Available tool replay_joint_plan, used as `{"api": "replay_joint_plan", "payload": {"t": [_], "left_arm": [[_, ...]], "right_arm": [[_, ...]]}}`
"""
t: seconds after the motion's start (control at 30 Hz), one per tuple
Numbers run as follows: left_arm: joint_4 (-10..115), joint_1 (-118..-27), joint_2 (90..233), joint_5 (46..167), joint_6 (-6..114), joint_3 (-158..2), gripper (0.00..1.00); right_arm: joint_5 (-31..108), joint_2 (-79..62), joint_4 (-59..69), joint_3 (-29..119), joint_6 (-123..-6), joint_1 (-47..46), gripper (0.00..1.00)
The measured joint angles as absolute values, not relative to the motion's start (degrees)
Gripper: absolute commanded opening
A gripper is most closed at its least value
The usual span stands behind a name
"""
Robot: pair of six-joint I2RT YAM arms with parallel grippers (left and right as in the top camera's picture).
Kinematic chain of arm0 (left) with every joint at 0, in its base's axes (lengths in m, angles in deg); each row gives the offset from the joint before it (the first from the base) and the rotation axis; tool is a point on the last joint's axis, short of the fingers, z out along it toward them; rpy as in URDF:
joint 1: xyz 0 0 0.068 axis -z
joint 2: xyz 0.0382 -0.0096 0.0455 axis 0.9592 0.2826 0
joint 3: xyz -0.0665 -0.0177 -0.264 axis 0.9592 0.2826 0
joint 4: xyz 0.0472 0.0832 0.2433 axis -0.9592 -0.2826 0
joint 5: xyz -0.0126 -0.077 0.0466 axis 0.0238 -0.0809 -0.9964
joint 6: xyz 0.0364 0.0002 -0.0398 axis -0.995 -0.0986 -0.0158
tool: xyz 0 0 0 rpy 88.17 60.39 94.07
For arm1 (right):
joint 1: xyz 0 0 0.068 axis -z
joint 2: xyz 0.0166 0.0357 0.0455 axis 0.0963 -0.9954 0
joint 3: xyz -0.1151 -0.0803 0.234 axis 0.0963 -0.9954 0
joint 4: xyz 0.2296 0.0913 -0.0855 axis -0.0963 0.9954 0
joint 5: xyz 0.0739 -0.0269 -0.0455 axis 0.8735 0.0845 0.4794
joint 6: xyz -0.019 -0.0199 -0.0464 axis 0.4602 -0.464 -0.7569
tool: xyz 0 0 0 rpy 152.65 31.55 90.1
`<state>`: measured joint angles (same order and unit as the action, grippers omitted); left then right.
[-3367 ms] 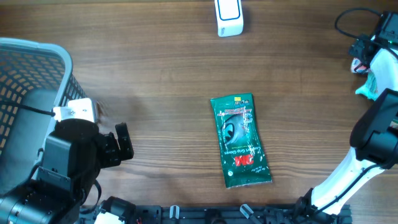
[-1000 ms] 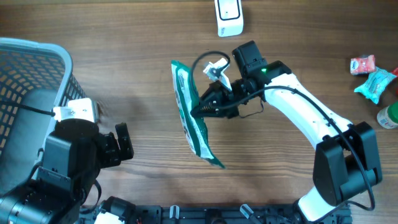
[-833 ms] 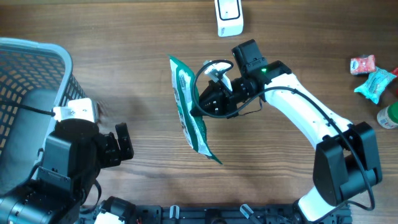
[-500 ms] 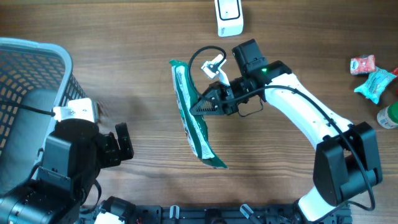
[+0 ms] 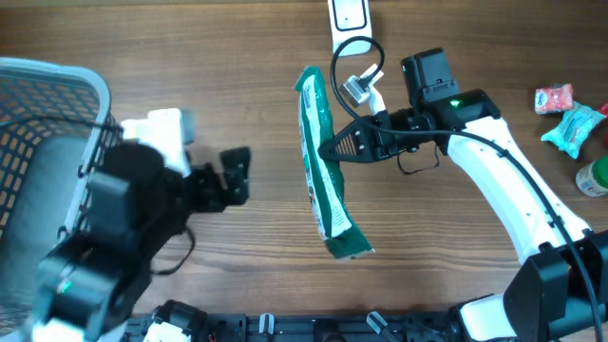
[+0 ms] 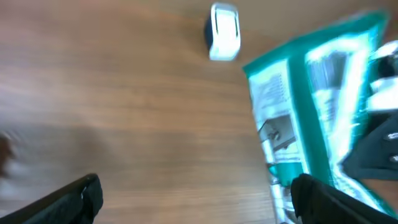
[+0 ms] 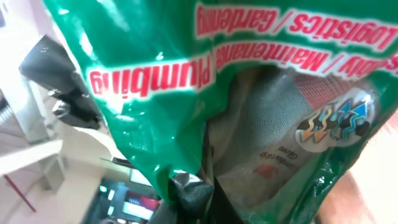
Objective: Scan the item barcode
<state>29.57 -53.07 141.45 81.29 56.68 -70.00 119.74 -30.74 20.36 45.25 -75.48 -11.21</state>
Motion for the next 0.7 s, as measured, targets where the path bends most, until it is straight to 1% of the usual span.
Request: {"api": "replay_joint_plan", "payload": {"t": [0.03,0.1,0.13,0.2,0.27,0.4,0.43,0.47,0.5,0.53,0.63,0.7], "left_arm": [[31.41,-53.07,142.06,82.34,57.53,-68.32,0.98],[39.65,-53.71,144.42,86.63,60.35,-60.74,0.98],[41.02,-54.03,145.45,88.42,61.49,-58.51,0.98],[51.38,-55.96,146.41,94.12,62.80,-53.04,0.98],[61.66,-59.61,148.14,102.54,63.85,-48.74,0.98],[73.09,-65.71,153.49,118.06,65.68,-47.64,0.96],[74.68,-66.32,154.41,120.20,66.32,-47.62,0.96],[79.40,-67.04,156.18,124.66,67.11,-47.34,0.95],[83.91,-67.34,158.17,128.51,68.53,-47.32,0.95],[85.90,-67.34,159.13,130.47,69.47,-47.32,0.94],[99.62,-67.65,163.53,139.24,75.39,-46.92,0.94],[105.26,-67.67,165.14,143.04,79.08,-46.88,0.94]], "right_arm": [[119.74,-30.74,21.36,45.25,-75.31,-11.01,0.04],[119.74,-30.67,24.01,45.25,-75.37,-9.94,0.04],[119.74,-30.56,24.95,45.25,-75.81,-9.18,0.04],[119.74,-29.97,26.41,45.25,-76.97,-8.04,0.04],[119.74,-28.51,27.00,45.25,-78.46,-7.27,0.04],[119.74,-25.01,27.11,45.25,-80.10,-7.56,0.04],[119.74,-24.49,27.00,45.25,-80.62,-7.56,0.04],[119.74,-23.57,27.04,45.25,-81.32,-7.56,0.04],[119.74,-23.00,27.02,45.25,-81.78,-7.56,0.04],[119.74,-22.54,27.00,45.25,-81.98,-7.56,0.04],[119.74,-20.92,25.89,45.25,-82.76,-7.56,0.04],[119.74,-20.40,25.62,45.25,-82.78,-7.56,0.04]]}}
